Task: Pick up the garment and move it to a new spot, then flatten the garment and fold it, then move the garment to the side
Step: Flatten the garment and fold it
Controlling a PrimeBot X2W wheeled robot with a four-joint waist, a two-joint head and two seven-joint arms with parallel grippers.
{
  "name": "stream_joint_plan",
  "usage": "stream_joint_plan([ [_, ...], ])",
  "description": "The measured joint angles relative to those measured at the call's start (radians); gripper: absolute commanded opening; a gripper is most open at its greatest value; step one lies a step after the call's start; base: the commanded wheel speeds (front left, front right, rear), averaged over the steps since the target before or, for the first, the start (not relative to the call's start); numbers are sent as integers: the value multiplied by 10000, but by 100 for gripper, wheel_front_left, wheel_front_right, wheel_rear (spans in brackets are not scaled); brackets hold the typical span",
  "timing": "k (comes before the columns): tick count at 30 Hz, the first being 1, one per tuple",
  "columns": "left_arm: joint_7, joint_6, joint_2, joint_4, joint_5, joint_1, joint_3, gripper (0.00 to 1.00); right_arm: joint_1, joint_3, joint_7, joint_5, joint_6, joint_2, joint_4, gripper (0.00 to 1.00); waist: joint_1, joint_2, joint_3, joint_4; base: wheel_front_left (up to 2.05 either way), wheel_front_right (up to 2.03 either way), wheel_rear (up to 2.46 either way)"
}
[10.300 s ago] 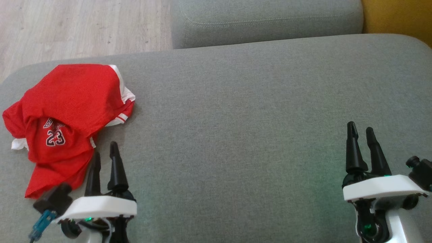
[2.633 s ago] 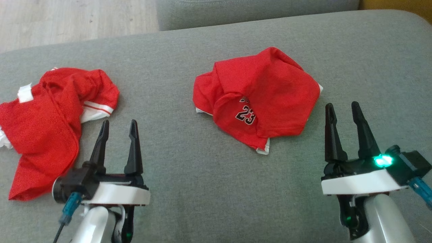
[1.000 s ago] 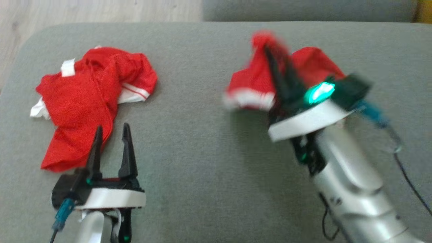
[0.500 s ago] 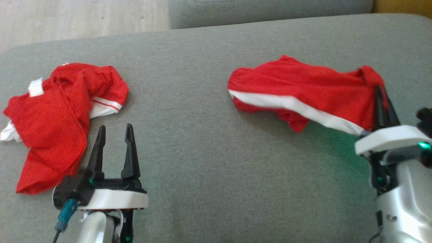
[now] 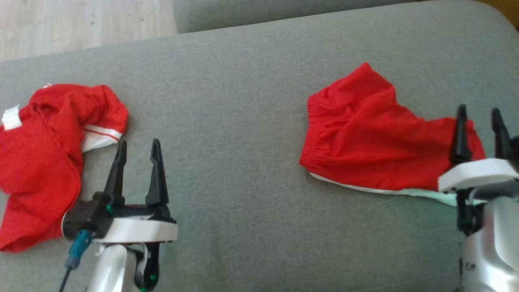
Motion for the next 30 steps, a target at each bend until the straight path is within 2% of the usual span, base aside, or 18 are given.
stream_joint_plan([
  [8, 0, -4, 0, -194, -17, -36, 2, 100, 702, 2397, -972, 1342, 0, -4, -1296, 100, -1, 0, -104, -135, 0, 0, 0],
  [14, 0, -4, 0, -228, -94, -32, -96, 100, 1858, 3137, -1043, 1707, 0, -6, -1356, 100, -1, 0, -120, 88, 0, 0, 0],
  [23, 0, -2, 0, -261, -190, -33, -334, 100, 1342, 3242, -986, 1492, 0, -6, -1486, 100, -1, 0, 26, 613, 0, 0, 0],
  [27, 0, 0, 0, -244, -268, -38, -397, 100, 88, 2738, 10, 1032, 0, -10, -963, 100, 0, 0, 170, 922, 0, 0, 0],
  [30, 0, 0, 2, -184, -301, -71, -537, 100, -1083, 2217, 1022, 466, 0, -12, -132, 100, 0, 0, 299, 1147, 0, 0, 0],
])
